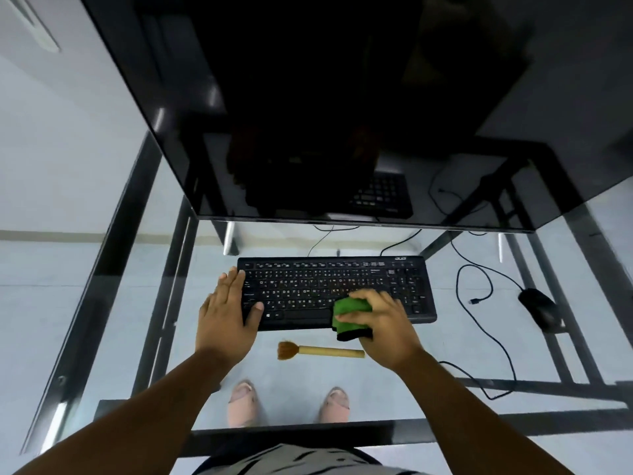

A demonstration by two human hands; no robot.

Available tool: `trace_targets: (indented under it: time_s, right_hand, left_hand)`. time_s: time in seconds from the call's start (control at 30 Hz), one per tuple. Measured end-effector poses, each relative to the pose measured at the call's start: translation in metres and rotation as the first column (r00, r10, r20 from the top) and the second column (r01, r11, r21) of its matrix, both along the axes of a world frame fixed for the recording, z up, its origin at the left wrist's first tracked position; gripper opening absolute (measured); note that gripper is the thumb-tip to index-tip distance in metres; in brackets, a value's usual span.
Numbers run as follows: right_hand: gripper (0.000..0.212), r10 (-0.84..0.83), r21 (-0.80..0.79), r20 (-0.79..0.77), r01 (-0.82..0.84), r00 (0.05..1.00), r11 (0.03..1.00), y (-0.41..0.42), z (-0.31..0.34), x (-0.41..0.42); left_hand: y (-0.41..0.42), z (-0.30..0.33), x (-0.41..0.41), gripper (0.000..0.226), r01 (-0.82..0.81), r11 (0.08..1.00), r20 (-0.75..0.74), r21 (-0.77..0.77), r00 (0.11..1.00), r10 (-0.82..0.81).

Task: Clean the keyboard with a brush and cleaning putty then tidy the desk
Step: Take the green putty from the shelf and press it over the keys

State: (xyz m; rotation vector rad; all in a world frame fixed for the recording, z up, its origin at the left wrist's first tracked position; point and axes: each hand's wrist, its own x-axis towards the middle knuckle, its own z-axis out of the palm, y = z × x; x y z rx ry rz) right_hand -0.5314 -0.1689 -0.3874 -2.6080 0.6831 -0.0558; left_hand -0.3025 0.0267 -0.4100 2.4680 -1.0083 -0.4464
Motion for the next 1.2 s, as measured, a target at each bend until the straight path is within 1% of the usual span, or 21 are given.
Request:
trace_targets:
  time_s: [0.17, 0.3, 0.33, 0.37, 0.43, 0.47, 0.5, 0.6, 0.63, 0.67, 0.73, 0.8, 0.87, 0.93, 0.97, 1.0, 1.03, 1.1, 1.13, 1.17, 1.2]
  right_hand:
    - [0.052, -0.115, -0.014, 0.072, 0.116, 0.991, 0.993, -0.024, -0.009, -0.04]
    - [0.048, -0.118, -0.032, 0.119, 0.122, 0.986, 0.992, -0.03, -0.015, -0.053]
    - [0.049, -0.16, -0.03, 0.159, 0.166, 0.974, 0.986, -0.031, -0.017, -0.056]
    - [0.05, -0.241, -0.01, 0.214, 0.248, 0.947, 0.969, -0.034, -0.019, -0.061]
    - [0.052, -0.445, 0.056, 0.305, 0.45, 0.842, 0.891, -0.041, -0.022, -0.07]
    - [0.052, -0.51, 0.075, 0.313, 0.514, 0.801, 0.854, -0.043, -0.022, -0.071]
    - [0.053, -0.533, 0.072, 0.288, 0.537, 0.796, 0.84, -0.046, -0.02, -0.072]
    - [0.056, -0.439, -0.042, 0.122, 0.447, 0.89, 0.894, -0.048, -0.017, -0.073]
    - [0.055, -0.427, -0.056, 0.105, 0.434, 0.898, 0.899, -0.05, -0.016, -0.074]
    - [0.054, -0.449, -0.044, 0.107, 0.455, 0.887, 0.889, -0.053, -0.016, -0.074]
    - [0.053, -0.538, -0.005, 0.127, 0.543, 0.834, 0.84, -0.06, -0.015, -0.072]
    - [0.051, -0.567, 0.011, 0.143, 0.571, 0.811, 0.821, -0.065, -0.014, -0.064]
    - [0.05, -0.511, 0.004, 0.142, 0.516, 0.848, 0.856, -0.063, -0.013, -0.054]
    - [0.049, -0.413, -0.005, 0.114, 0.416, 0.904, 0.909, -0.06, -0.011, -0.049]
    - [0.049, -0.37, -0.021, 0.092, 0.373, 0.925, 0.928, -0.056, -0.011, -0.049]
    - [0.049, -0.363, -0.037, 0.075, 0.367, 0.929, 0.93, -0.055, -0.011, -0.051]
    - [0.049, -0.404, -0.038, 0.075, 0.407, 0.912, 0.912, -0.053, -0.012, -0.052]
    - [0.049, -0.545, 0.004, 0.091, 0.547, 0.833, 0.837, -0.049, -0.013, -0.05]
    - [0.049, -0.58, 0.026, 0.097, 0.581, 0.808, 0.814, -0.047, -0.013, -0.047]
    - [0.05, -0.575, 0.042, 0.107, 0.574, 0.811, 0.818, -0.044, -0.013, -0.041]
    - [0.05, -0.53, 0.054, 0.112, 0.527, 0.841, 0.848, -0.042, -0.013, -0.036]
  left_hand:
    - [-0.025, 0.004, -0.019, 0.089, 0.098, 0.994, 0.013, 0.044, 0.995, -0.099]
    - [-0.044, 0.005, -0.032, 0.104, 0.201, 0.975, 0.024, 0.098, 0.979, -0.204]
    - [-0.048, 0.007, -0.034, 0.107, 0.223, 0.968, 0.029, 0.118, 0.973, -0.228]
    - [-0.052, 0.009, -0.036, 0.11, 0.243, 0.96, 0.036, 0.138, 0.968, -0.25]
    - [-0.063, 0.012, -0.04, 0.116, 0.274, 0.946, 0.049, 0.173, 0.957, -0.286]
    - [-0.067, 0.014, -0.04, 0.119, 0.287, 0.94, 0.055, 0.187, 0.952, -0.302]
    - [-0.072, 0.014, -0.042, 0.122, 0.299, 0.932, 0.061, 0.202, 0.946, -0.317]
    - [-0.083, 0.015, -0.044, 0.129, 0.318, 0.908, 0.067, 0.274, 0.935, -0.348]
    - [-0.086, 0.016, -0.044, 0.131, 0.315, 0.901, 0.067, 0.298, 0.935, -0.349]
    - [-0.089, 0.016, -0.043, 0.133, 0.311, 0.895, 0.067, 0.321, 0.935, -0.349]
    - [-0.093, 0.017, -0.042, 0.136, 0.304, 0.884, 0.055, 0.354, 0.937, -0.344]
    - [-0.096, 0.017, -0.041, 0.138, 0.298, 0.878, 0.034, 0.376, 0.942, -0.335]
    - [-0.097, 0.018, -0.04, 0.14, 0.292, 0.872, 0.025, 0.394, 0.945, -0.327]
    - [-0.098, 0.019, -0.04, 0.141, 0.284, 0.875, 0.03, 0.392, 0.947, -0.321]
    - [-0.098, 0.019, -0.04, 0.142, 0.283, 0.876, 0.033, 0.39, 0.947, -0.32]
    - [-0.099, 0.02, -0.04, 0.142, 0.286, 0.876, 0.036, 0.389, 0.945, -0.325]
    - [-0.099, 0.02, -0.04, 0.141, 0.289, 0.874, 0.037, 0.391, 0.944, -0.329]
    - [-0.099, 0.022, -0.041, 0.141, 0.29, 0.872, 0.038, 0.394, 0.943, -0.33]
    - [-0.099, 0.022, -0.041, 0.141, 0.289, 0.873, 0.038, 0.394, 0.943, -0.329]
    - [-0.099, 0.023, -0.041, 0.141, 0.289, 0.873, 0.04, 0.394, 0.943, -0.33]
    - [-0.099, 0.023, -0.041, 0.141, 0.289, 0.873, 0.041, 0.394, 0.943, -0.331]
